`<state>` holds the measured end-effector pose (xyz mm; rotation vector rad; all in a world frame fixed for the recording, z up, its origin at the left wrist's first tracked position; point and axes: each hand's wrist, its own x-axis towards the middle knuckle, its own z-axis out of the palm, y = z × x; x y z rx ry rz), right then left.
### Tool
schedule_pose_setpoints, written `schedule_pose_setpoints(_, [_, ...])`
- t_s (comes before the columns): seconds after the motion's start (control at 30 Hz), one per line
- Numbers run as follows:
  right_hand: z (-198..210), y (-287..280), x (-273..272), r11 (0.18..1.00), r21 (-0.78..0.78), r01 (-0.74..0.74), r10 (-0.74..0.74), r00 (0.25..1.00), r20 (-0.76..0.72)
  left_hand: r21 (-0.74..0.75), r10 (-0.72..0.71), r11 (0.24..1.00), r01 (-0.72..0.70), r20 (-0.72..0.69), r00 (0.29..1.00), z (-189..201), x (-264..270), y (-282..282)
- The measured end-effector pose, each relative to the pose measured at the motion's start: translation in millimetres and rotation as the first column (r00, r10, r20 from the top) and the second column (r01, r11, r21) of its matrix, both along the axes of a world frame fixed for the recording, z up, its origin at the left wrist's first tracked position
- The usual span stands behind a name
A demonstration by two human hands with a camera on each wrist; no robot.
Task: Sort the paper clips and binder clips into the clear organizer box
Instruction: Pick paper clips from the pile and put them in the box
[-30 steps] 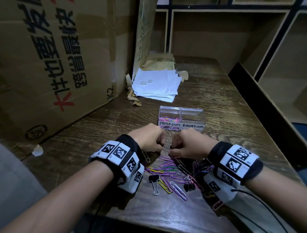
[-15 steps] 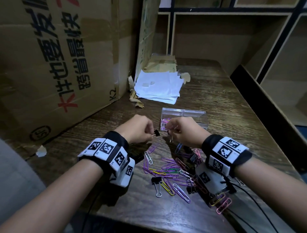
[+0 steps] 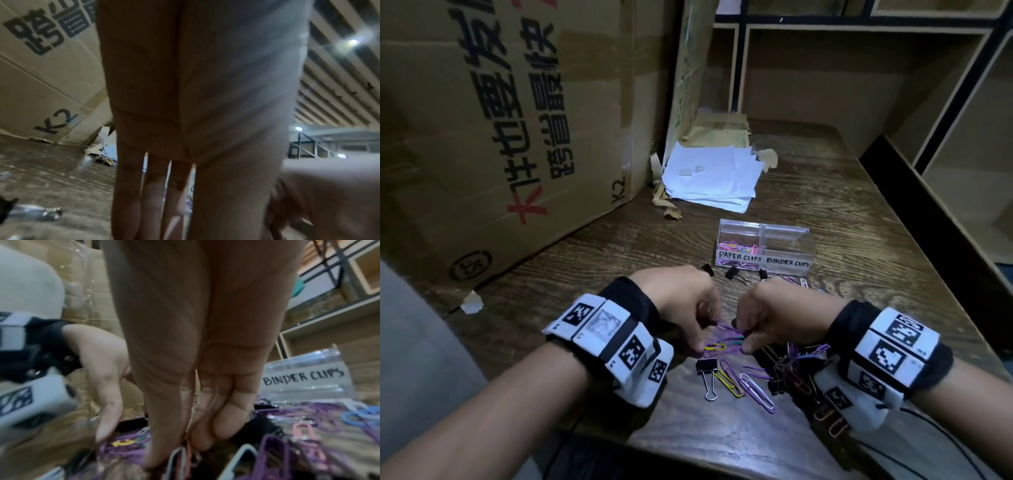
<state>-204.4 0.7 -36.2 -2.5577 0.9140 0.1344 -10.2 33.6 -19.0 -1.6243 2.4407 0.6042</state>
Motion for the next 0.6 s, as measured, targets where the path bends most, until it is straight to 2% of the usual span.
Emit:
schedule_pose_setpoints(0.07, [0,-2,0,0.997,0.038,0.065,-0.066,0.997,0.031,-0.016,-0.001,1.000,0.001,0.016,1.000,-8,-2,1])
schedule_pose_setpoints(0.2, [-1,-2,1,0.992,0.073,0.098,-0.098,0.995,-0.004,-0.039,0.106,0.993,-0.109,-0.065,0.992,-17,10,-2])
schedule_pose_setpoints(0.37, [-1,-3,2,0.992,0.016,0.123,-0.123,0.992,-0.038,-0.061,0.107,0.991,-0.115,-0.123,0.987,-22,19,1])
schedule_pose_setpoints(0.53, [4,-5,4,0.974,-0.030,0.226,-0.226,0.974,0.005,-0.122,0.137,0.977,-0.175,-0.273,0.952,-15,22,-1])
schedule_pose_setpoints(0.6, [6,-4,4,0.967,-0.049,0.251,-0.251,0.968,0.015,-0.087,0.155,0.977,-0.195,-0.339,0.928,-10,22,-2])
